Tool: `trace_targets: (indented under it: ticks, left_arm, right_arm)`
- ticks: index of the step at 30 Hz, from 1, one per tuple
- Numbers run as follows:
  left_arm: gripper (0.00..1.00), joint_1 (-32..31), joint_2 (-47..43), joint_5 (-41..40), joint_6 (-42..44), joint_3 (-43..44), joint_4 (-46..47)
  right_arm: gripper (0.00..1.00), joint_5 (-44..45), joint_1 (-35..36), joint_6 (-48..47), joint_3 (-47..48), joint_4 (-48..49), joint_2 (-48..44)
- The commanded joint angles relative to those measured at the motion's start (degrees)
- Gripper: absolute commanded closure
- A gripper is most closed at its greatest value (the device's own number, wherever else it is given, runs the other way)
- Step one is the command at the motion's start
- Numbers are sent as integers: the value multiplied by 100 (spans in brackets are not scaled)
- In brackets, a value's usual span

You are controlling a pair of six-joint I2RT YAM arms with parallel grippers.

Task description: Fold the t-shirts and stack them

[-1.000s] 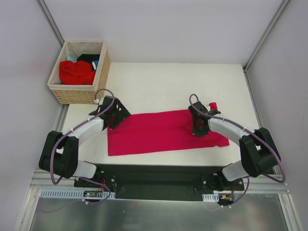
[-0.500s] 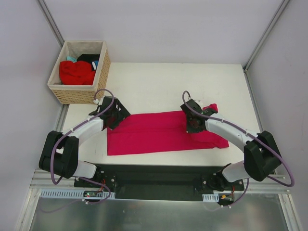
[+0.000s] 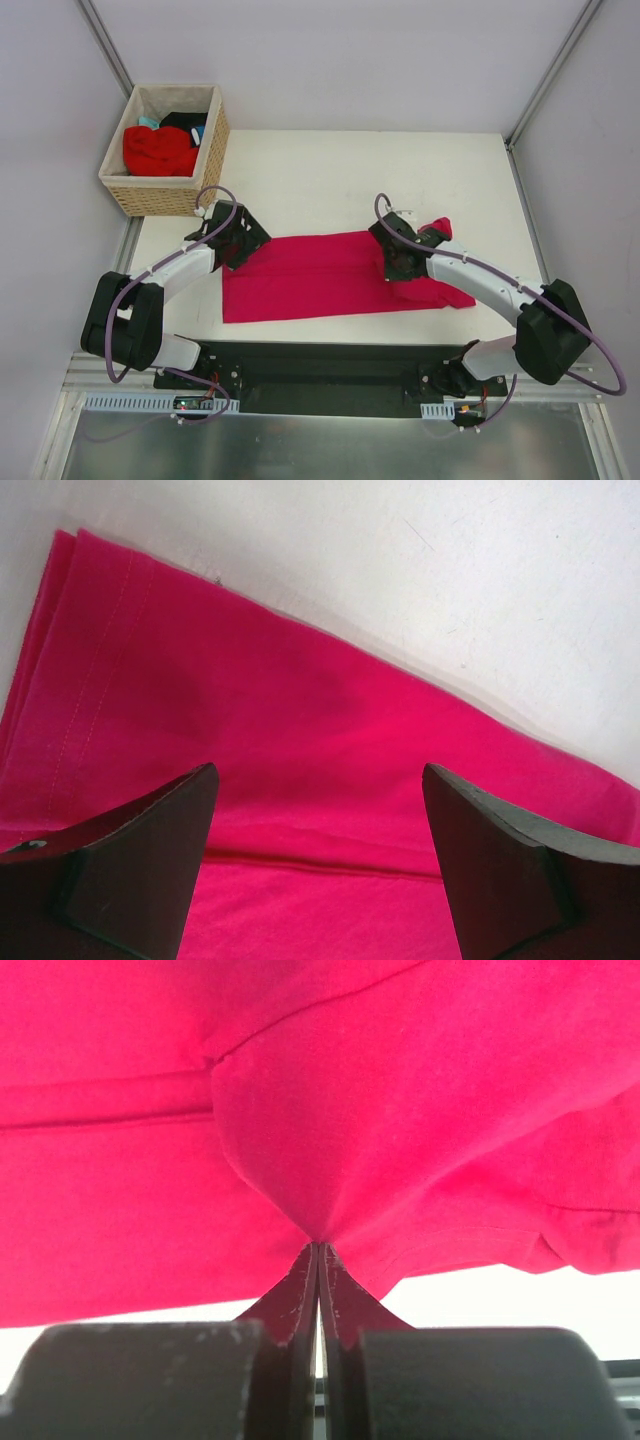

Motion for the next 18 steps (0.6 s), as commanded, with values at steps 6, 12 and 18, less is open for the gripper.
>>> trace_targets:
  ticks: [6, 12, 18]
  left_arm:
    - [17, 56, -54, 138, -60, 44, 20]
    - [17, 56, -71, 155, -43, 53, 29]
    - [17, 56, -18, 190, -25, 45, 20]
  right_arm:
    - [99, 257, 300, 190, 404, -463, -311]
    - [99, 284, 344, 234, 264, -341, -135]
    - [99, 336, 370, 287, 26, -156, 207]
